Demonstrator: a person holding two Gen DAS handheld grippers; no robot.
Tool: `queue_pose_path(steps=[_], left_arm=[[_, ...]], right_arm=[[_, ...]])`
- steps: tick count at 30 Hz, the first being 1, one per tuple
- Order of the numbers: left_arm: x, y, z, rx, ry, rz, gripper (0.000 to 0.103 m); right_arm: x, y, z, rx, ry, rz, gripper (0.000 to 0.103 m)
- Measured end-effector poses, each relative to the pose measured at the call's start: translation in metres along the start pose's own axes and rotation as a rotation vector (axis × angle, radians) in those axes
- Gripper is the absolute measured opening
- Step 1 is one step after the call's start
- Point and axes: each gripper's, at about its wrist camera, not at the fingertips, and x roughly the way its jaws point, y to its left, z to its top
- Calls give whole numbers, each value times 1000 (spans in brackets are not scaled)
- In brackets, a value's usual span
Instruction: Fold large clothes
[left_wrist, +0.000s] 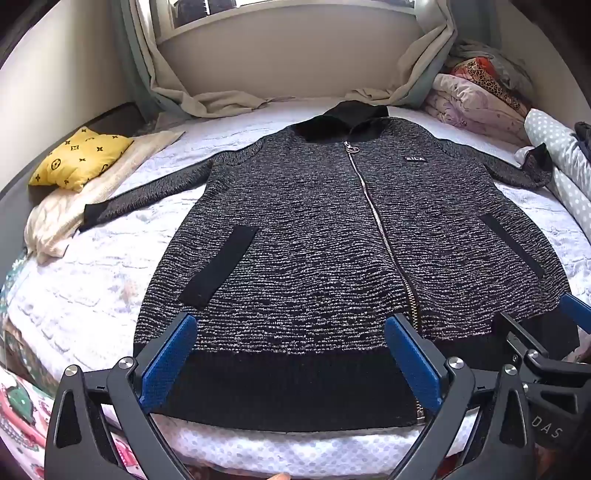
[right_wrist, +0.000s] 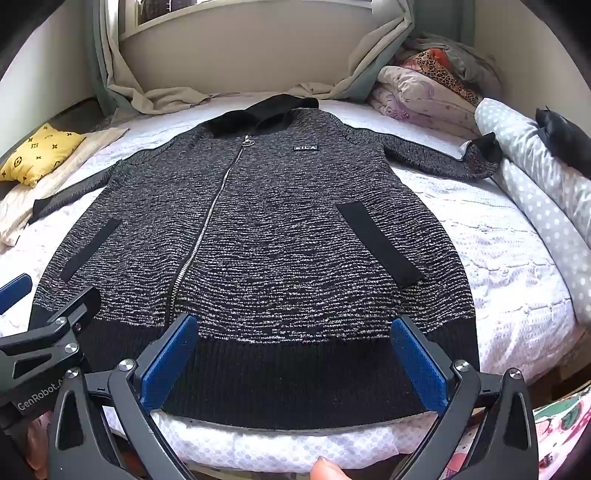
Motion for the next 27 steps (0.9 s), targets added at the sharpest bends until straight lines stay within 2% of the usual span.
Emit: queue_pose_path(steps=[27], left_arm=[[3,8,-2,-21,17,-5,103]], right_arm=[[4,0,1,14,24,7,103]])
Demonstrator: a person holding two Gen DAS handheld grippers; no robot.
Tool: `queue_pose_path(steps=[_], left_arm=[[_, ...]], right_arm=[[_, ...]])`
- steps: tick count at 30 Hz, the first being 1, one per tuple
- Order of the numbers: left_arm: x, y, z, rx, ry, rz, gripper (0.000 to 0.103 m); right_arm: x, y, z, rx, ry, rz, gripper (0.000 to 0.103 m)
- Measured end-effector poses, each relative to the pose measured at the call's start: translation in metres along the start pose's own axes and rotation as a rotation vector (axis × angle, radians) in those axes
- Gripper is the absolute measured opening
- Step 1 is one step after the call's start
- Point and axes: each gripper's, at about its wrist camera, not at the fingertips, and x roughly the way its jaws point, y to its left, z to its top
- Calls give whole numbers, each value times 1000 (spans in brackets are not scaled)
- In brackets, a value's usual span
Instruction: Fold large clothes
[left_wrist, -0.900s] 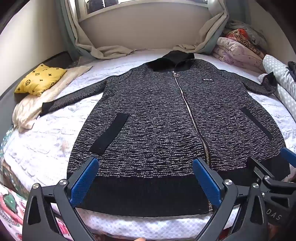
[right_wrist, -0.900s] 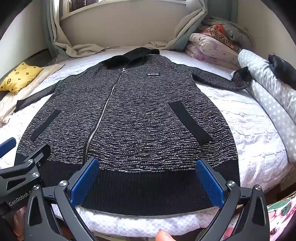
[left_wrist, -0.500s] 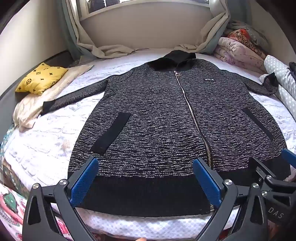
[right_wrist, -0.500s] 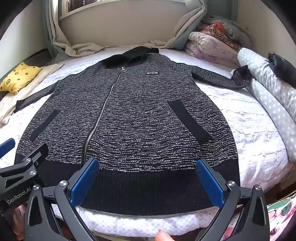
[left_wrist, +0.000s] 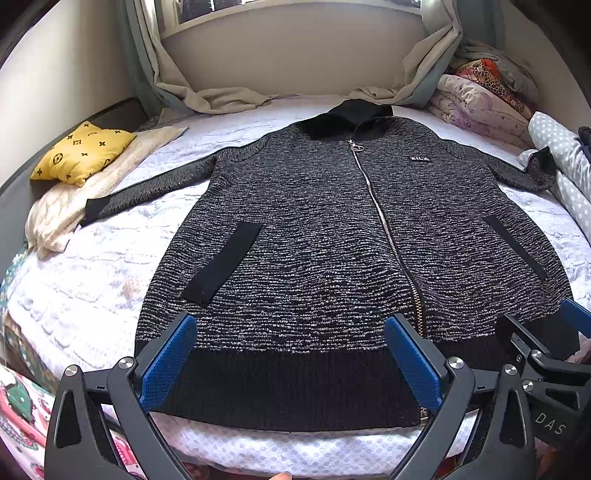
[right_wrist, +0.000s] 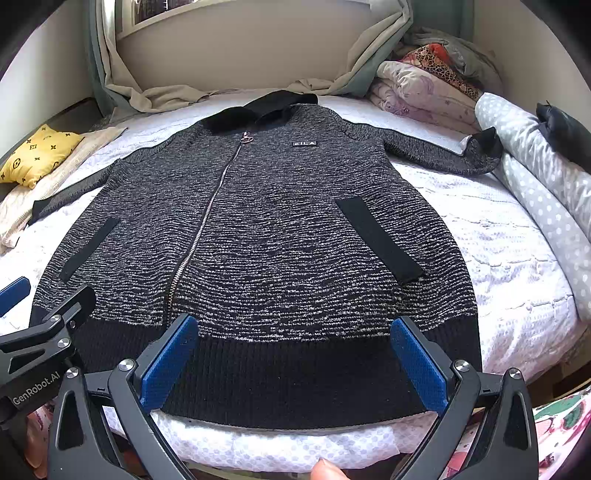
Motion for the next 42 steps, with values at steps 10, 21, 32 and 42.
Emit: queue_pose_path(steps=[10,21,32,42], left_arm=[[1,-1,0,2,5,-1,103],[3,0,-1,-1,12,-1,103],[3,0,-1,-5,12,-2,103],[2,0,0,-12,14,-2,103]], right_arm=[[1,0,0,-3,3,8,103],[2,0,0,-3,8,20,103],[1,2,0,-3,6,20,103],[1,1,0,-4,7,20,103]])
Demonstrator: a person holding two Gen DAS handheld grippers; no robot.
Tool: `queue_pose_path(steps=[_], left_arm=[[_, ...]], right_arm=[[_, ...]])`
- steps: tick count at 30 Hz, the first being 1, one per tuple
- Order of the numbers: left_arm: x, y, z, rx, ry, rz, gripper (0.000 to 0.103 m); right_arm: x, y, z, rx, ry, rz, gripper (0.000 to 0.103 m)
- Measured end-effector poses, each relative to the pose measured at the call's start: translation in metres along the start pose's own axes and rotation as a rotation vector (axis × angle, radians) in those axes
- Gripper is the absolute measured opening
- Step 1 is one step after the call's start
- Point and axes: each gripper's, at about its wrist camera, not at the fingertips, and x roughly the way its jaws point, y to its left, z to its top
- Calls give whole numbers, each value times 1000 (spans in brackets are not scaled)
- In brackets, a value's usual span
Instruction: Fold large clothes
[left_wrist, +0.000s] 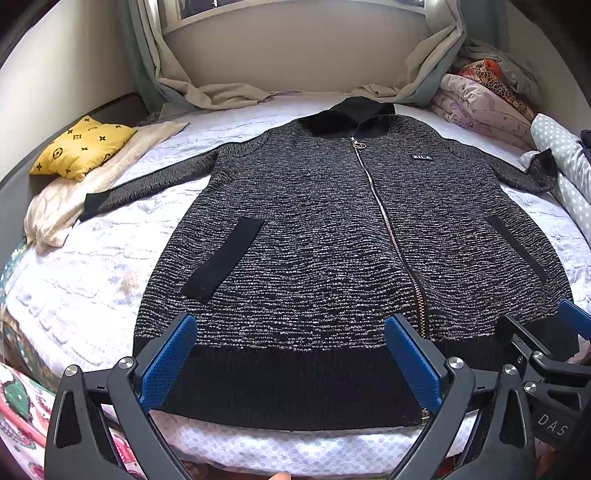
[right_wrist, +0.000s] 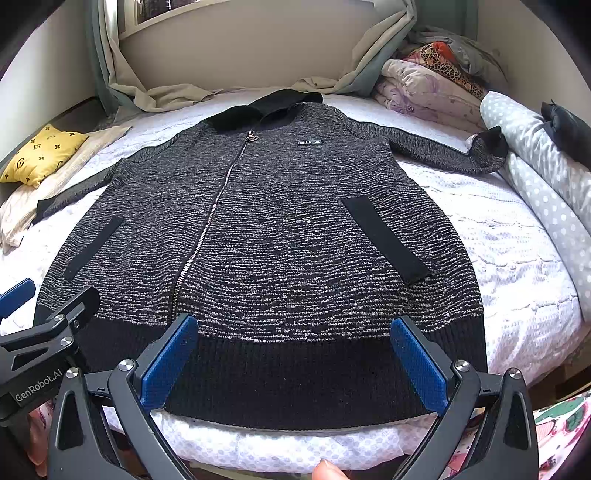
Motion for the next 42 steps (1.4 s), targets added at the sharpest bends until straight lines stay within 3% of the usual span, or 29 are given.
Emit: queue_pose_path(steps=[42], left_arm=[[5,5,0,-17,32,-11,103]], right_arm=[[3,-4,-3,4,16,6,103]])
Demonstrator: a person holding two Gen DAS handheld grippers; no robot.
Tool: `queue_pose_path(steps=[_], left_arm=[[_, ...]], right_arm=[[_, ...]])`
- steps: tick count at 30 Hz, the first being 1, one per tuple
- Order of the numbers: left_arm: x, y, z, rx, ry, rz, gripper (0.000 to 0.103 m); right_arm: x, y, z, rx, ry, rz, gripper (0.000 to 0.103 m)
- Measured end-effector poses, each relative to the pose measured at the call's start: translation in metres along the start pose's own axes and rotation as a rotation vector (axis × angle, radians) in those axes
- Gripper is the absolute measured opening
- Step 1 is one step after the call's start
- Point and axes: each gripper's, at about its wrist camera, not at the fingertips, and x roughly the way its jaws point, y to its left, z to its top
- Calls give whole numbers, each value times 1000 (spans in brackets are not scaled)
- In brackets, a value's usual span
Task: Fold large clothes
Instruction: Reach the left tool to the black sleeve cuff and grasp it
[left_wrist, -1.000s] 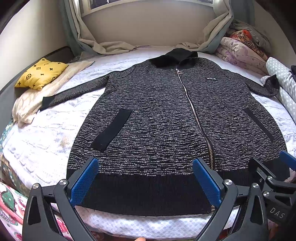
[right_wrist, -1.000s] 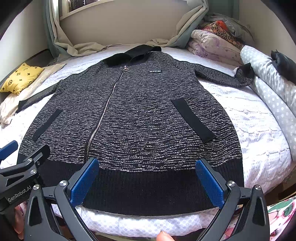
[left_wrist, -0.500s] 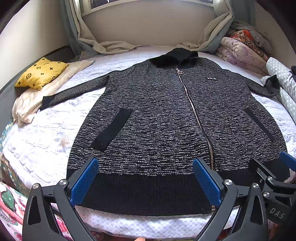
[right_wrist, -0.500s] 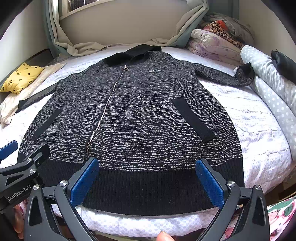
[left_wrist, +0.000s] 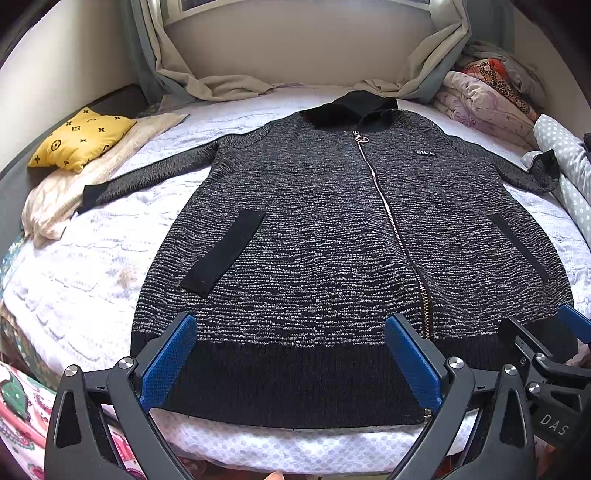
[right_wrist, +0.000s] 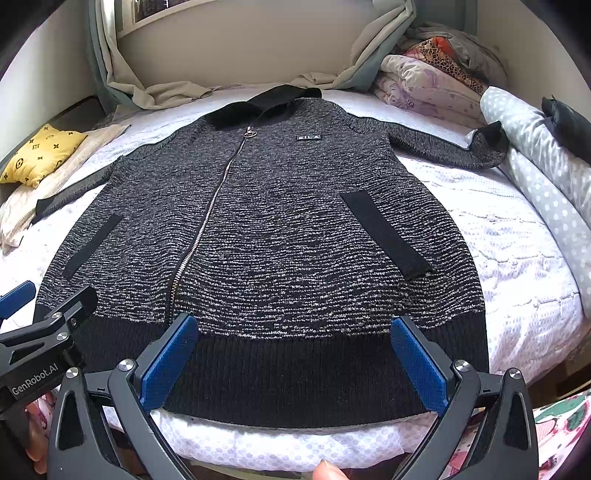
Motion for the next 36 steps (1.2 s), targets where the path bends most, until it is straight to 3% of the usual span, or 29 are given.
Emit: queue_pose_path(steps=[12,22,29,36], left_arm=[[8,14,15,-47,31,16,103],[24,30,49,-74,29,62,103],[49,73,81,-185,65,94,103],[76,133,104,-333,121,135,103]], right_arm=[[5,2,10,-13,22,12,103],[17,19,55,-70,9,53,103],[37,30,97,-111,9,122,103],[60,33,105,-112,39,155,103]])
